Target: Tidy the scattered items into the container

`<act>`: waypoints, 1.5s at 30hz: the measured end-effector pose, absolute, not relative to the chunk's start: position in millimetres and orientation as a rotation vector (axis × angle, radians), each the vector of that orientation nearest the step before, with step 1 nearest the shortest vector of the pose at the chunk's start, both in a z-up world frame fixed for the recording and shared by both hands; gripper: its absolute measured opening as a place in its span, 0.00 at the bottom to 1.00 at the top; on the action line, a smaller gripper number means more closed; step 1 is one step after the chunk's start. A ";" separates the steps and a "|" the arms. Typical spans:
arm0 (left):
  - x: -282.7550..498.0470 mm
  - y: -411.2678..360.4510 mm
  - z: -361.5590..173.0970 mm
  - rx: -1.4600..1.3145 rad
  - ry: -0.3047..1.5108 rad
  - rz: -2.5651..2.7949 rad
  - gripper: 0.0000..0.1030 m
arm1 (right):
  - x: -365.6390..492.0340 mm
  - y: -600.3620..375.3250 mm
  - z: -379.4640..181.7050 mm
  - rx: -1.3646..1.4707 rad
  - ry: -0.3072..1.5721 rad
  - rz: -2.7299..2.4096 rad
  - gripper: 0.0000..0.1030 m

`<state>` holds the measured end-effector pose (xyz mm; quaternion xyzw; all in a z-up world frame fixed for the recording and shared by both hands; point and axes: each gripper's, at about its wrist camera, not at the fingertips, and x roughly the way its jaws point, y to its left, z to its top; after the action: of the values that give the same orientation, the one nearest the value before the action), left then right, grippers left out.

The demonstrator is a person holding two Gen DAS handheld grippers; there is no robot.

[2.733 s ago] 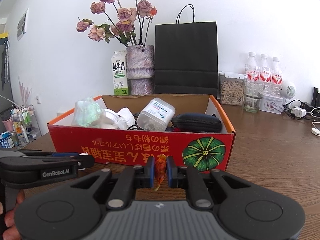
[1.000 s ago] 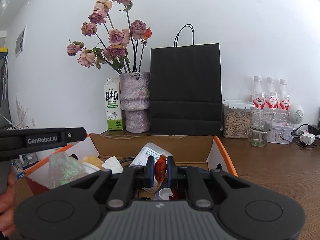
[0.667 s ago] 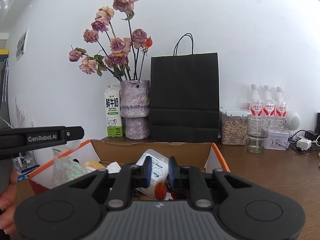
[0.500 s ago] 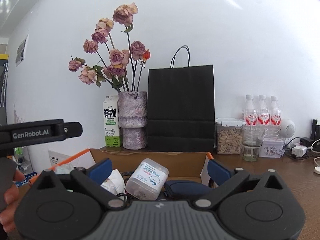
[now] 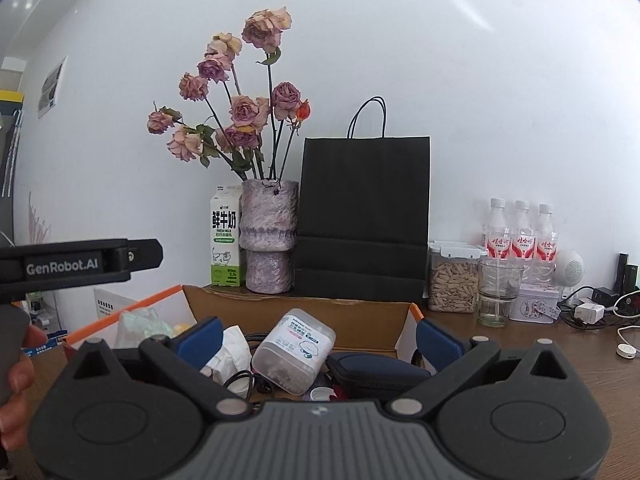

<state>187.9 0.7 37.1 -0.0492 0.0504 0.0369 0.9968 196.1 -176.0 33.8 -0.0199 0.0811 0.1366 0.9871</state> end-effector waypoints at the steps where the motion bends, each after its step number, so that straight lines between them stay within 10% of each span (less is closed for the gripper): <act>1: 187.7 0.5 37.2 -0.098 0.104 0.077 1.00 | 196.2 -176.0 33.9 -0.042 0.164 0.272 1.00; 45: 7.1 -27.5 47.3 0.031 0.464 0.091 1.00 | 9.1 -191.5 60.8 -0.003 0.512 0.178 1.00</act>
<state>7.1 -27.5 47.3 0.0153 0.2300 0.0449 0.9720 9.1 -191.5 60.8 -0.0013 0.2531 0.0880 0.9634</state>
